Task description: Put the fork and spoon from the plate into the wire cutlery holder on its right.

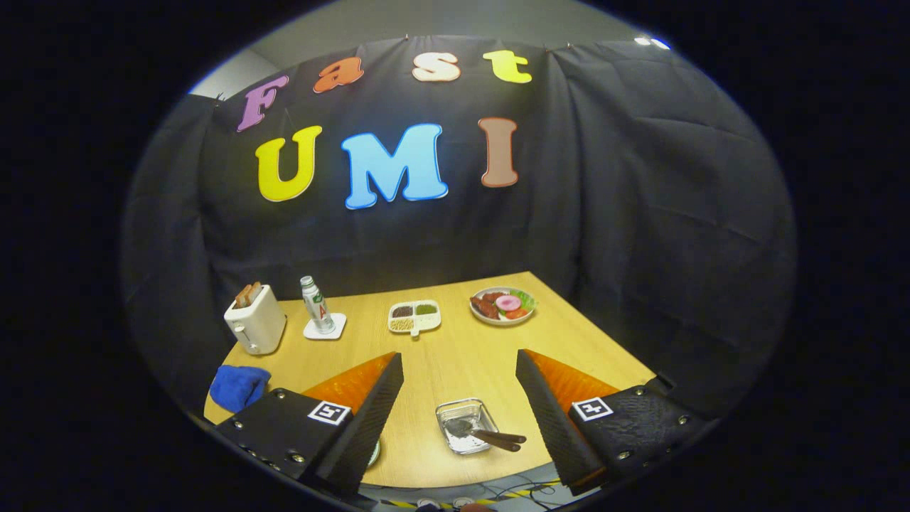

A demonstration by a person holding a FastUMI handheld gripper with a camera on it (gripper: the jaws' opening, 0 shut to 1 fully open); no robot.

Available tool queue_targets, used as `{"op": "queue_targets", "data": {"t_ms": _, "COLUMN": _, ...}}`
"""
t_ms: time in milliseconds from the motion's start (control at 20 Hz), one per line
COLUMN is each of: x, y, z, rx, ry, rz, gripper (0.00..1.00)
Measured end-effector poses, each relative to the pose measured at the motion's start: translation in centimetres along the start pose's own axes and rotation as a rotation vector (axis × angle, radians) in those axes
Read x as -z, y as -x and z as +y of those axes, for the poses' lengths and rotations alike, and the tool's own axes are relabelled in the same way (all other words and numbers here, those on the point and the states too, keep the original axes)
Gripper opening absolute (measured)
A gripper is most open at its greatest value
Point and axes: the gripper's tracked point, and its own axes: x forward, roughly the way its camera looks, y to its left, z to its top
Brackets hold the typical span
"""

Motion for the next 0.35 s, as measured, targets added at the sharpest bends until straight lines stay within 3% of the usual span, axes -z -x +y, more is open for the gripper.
{"op": "queue_targets", "data": {"t_ms": 200, "x": -5.6, "y": 0.8, "z": -0.7, "rx": 0.023, "ry": -0.078, "rz": -0.272, "gripper": 0.97}}
{"op": "queue_targets", "data": {"t_ms": 350, "x": -7.3, "y": 1.5, "z": -1.8, "rx": 0.046, "ry": -0.070, "rz": -0.401, "gripper": 0.97}}
